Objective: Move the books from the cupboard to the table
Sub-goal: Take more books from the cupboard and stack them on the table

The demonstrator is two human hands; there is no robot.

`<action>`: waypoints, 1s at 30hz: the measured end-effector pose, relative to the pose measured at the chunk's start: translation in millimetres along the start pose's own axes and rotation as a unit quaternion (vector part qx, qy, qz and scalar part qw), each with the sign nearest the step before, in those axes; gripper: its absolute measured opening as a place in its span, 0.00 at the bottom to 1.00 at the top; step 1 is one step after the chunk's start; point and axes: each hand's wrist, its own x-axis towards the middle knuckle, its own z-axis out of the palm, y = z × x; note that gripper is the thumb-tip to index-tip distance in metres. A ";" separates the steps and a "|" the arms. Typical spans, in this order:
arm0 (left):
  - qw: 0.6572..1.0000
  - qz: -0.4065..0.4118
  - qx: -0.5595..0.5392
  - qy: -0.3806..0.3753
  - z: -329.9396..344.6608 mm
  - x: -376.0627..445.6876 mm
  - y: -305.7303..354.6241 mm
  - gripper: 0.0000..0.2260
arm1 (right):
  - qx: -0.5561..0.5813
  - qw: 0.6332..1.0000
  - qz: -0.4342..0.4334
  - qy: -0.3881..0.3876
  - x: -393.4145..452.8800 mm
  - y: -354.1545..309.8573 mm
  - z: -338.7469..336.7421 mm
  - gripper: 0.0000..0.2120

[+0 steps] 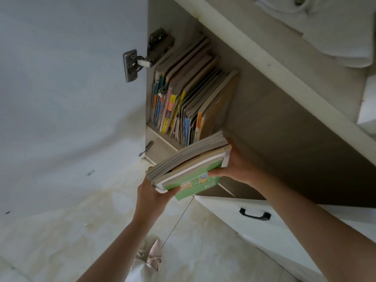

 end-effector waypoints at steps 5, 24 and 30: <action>0.999 -0.018 -0.041 -0.022 -31.2 -29.4 31.8 0.32 | 0.023 0.997 0.010 0.074 -53.4 -22.4 17.5 0.40; 0.965 -0.107 -0.185 0.152 -151.0 -203.5 150.9 0.26 | 0.029 0.990 -0.068 0.116 -237.3 -115.4 132.2 0.48; 0.977 -0.130 -0.127 0.115 -200.2 -261.6 135.7 0.40 | -0.042 0.989 -0.101 0.101 -264.1 -147.0 176.2 0.44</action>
